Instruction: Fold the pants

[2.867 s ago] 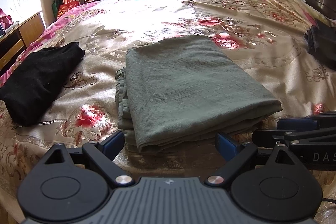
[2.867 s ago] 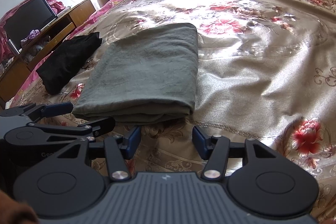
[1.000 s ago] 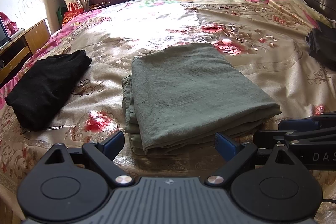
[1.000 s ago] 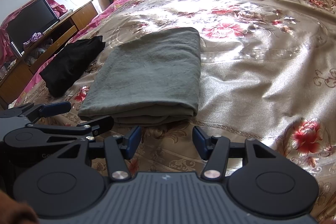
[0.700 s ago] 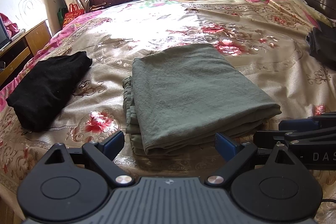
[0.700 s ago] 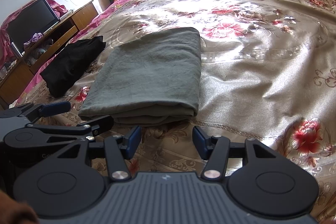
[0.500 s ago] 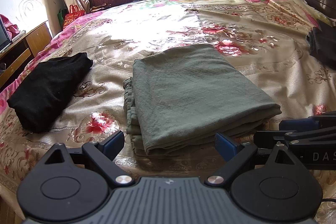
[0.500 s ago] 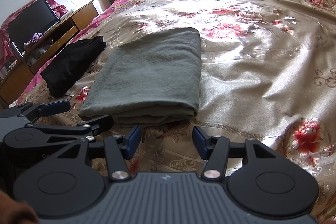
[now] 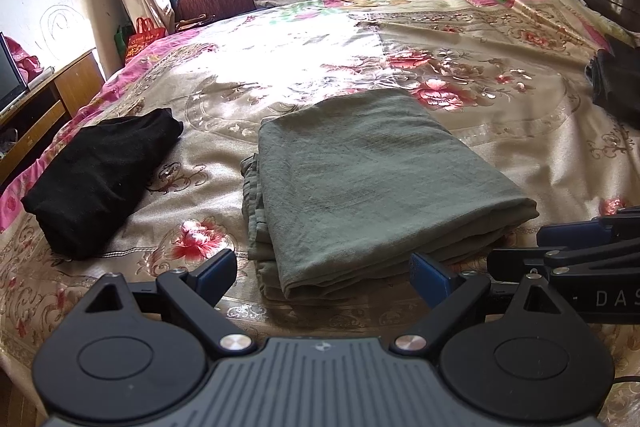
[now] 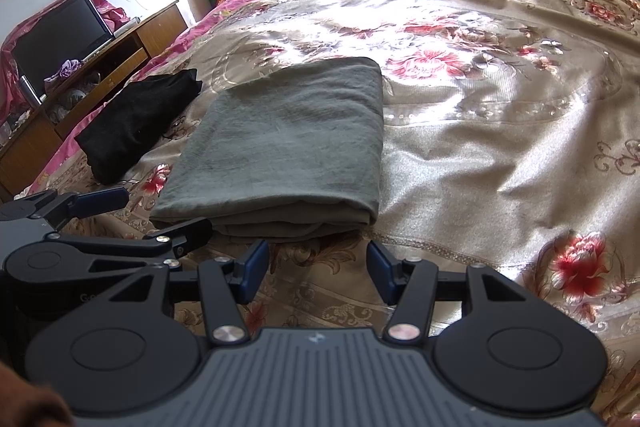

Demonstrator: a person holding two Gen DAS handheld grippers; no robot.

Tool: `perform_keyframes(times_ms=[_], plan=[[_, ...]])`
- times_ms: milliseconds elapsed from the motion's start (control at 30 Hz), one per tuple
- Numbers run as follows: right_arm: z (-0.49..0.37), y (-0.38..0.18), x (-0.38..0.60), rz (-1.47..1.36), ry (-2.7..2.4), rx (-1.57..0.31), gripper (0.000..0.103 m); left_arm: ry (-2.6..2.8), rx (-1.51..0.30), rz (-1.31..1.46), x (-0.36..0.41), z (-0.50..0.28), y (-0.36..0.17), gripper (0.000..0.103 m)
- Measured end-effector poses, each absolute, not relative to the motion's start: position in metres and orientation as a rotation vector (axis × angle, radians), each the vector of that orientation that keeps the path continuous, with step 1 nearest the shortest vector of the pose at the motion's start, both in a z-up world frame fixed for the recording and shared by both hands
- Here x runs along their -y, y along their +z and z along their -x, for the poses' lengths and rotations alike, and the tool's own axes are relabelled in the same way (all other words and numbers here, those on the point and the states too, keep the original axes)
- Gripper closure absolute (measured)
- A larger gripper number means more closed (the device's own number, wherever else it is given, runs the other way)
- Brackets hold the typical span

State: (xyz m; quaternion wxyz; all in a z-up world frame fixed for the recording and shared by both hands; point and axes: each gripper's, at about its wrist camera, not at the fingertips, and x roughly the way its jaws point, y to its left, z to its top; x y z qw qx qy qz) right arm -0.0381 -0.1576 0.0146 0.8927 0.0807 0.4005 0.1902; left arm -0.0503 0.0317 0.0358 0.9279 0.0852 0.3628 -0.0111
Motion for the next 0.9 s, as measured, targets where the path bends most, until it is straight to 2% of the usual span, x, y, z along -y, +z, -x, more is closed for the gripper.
perform_keyframes(times_ms=[900], plan=[[0.0390,0.0147,0.1561,-0.154,0.394,-0.829,0.048,-0.001,-0.726,-0.220,-0.0278,0.0521,0.0359,0.000]])
